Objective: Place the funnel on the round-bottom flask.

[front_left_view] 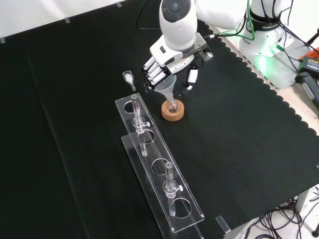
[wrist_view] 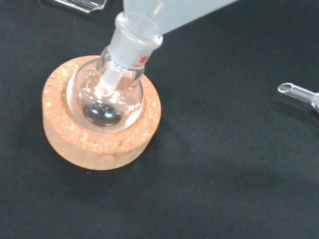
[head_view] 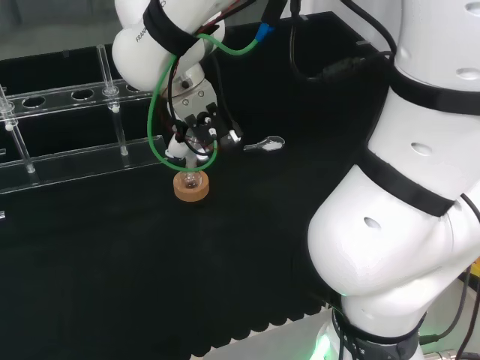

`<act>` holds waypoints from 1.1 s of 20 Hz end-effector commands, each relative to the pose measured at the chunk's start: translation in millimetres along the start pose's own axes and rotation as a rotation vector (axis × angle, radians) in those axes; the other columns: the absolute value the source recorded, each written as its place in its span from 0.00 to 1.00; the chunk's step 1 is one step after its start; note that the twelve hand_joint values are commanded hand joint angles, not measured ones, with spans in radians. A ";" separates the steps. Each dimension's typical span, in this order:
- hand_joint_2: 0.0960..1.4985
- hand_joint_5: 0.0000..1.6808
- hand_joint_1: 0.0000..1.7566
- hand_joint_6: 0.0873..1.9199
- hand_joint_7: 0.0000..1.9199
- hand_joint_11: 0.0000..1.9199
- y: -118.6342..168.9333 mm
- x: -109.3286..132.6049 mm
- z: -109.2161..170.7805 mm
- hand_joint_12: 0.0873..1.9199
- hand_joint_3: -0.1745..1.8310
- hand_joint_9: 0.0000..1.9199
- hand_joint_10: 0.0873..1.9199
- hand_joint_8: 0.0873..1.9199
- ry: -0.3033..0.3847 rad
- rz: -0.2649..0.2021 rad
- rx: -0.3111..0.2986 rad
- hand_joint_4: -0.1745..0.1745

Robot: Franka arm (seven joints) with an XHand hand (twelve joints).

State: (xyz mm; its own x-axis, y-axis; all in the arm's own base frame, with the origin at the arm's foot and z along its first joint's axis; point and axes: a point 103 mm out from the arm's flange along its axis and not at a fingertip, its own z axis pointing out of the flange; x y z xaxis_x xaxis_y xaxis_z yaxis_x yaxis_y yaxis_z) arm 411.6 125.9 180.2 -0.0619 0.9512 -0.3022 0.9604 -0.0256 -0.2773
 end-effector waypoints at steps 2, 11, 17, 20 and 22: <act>0.42 0.25 0.37 0.06 0.09 0.21 -14.8 6.3 -12.6 0.66 0.36 0.29 0.32 0.35 -0.009 -0.002 -0.045 0.29; 0.42 0.18 0.34 0.00 0.02 0.13 -33.4 -6.7 -37.1 0.72 0.34 0.17 0.34 0.34 0.025 0.013 -0.079 0.30; 0.42 0.18 0.33 0.00 0.03 0.12 -51.1 -29.7 -51.2 0.73 0.34 0.17 0.35 0.34 0.017 0.047 -0.090 0.30; 0.42 0.18 0.33 0.00 0.04 0.12 -57.9 -46.3 -56.7 0.72 0.34 0.18 0.35 0.35 0.025 0.063 -0.093 0.30; 0.42 0.18 0.33 0.00 0.05 0.13 -60.7 -55.8 -58.6 0.71 0.34 0.19 0.35 0.35 0.018 0.079 -0.092 0.30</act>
State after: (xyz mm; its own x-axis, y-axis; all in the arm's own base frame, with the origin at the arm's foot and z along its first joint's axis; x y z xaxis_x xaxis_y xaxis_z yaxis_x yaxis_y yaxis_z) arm 380.3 109.7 260.6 -0.0010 0.9556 -0.2947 0.9865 -0.0474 -0.1568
